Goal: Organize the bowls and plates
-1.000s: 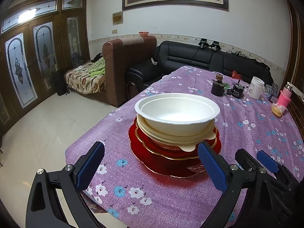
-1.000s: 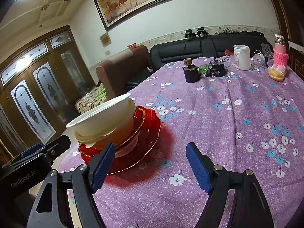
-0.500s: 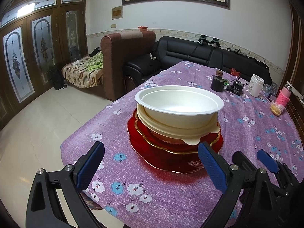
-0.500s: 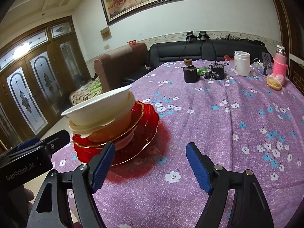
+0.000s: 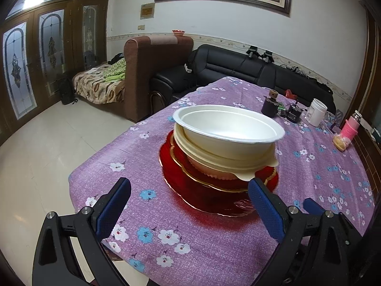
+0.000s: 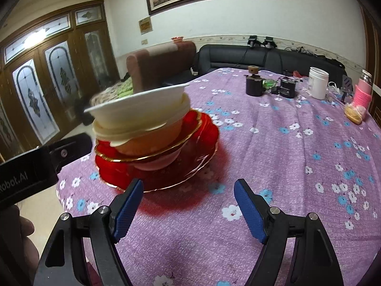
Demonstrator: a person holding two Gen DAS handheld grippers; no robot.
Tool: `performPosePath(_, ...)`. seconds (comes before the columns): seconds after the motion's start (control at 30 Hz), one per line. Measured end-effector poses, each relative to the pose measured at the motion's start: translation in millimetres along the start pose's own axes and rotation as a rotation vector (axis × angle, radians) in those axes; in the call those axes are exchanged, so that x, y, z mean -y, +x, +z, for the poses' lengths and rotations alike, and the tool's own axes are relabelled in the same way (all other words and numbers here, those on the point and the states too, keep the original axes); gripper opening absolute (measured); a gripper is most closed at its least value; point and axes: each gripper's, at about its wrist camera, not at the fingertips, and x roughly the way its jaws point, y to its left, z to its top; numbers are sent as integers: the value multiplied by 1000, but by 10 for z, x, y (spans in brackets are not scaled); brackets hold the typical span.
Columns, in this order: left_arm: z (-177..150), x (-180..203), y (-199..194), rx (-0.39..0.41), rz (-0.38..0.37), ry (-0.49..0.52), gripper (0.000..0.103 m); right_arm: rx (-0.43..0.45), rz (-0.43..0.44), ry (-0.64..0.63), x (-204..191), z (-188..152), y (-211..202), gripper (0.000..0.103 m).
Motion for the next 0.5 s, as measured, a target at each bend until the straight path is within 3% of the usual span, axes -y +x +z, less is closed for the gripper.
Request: performPosePath(0.5, -142, 134, 124, -60, -39, 33, 99, -39, 4, -2, -27, -74, 86, 83)
